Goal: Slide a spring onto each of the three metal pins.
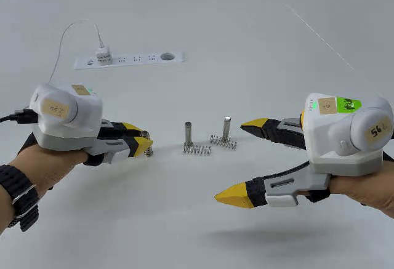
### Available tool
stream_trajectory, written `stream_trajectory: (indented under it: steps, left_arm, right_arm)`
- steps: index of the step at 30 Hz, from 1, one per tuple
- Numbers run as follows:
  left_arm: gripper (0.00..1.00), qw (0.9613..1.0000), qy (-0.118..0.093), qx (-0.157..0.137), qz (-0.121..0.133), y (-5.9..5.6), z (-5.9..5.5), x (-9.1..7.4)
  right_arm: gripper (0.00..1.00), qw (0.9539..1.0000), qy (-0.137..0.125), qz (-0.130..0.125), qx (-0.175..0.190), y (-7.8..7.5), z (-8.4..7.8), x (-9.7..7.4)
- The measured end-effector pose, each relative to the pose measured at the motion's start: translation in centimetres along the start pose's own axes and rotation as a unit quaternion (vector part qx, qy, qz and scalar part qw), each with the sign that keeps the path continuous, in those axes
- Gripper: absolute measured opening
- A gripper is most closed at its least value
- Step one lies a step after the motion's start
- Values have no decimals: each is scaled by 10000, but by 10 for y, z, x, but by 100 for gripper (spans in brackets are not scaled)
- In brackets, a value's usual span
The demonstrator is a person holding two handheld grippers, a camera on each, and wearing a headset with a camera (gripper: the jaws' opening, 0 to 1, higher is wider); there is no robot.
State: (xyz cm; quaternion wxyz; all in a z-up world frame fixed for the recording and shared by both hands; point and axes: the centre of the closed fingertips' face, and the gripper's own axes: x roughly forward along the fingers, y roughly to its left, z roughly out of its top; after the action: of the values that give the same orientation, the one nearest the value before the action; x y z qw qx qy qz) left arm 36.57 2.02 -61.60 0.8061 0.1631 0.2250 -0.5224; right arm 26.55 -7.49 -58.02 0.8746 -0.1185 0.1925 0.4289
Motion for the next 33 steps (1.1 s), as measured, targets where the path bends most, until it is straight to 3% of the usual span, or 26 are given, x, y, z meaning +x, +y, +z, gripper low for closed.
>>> stream_trajectory:
  steps: [7, 33]
  left_arm:
    - [24, 9999, -105, -78, 38, 1, 1, -6]
    - [37, 9984, -535, -81, 175, -6, 14, -30]
  right_arm:
    - [83, 10000, -1, 16, 8, 1, 0, 1]
    - [79, 10000, 41, 0, 11, 0, -1, 1]
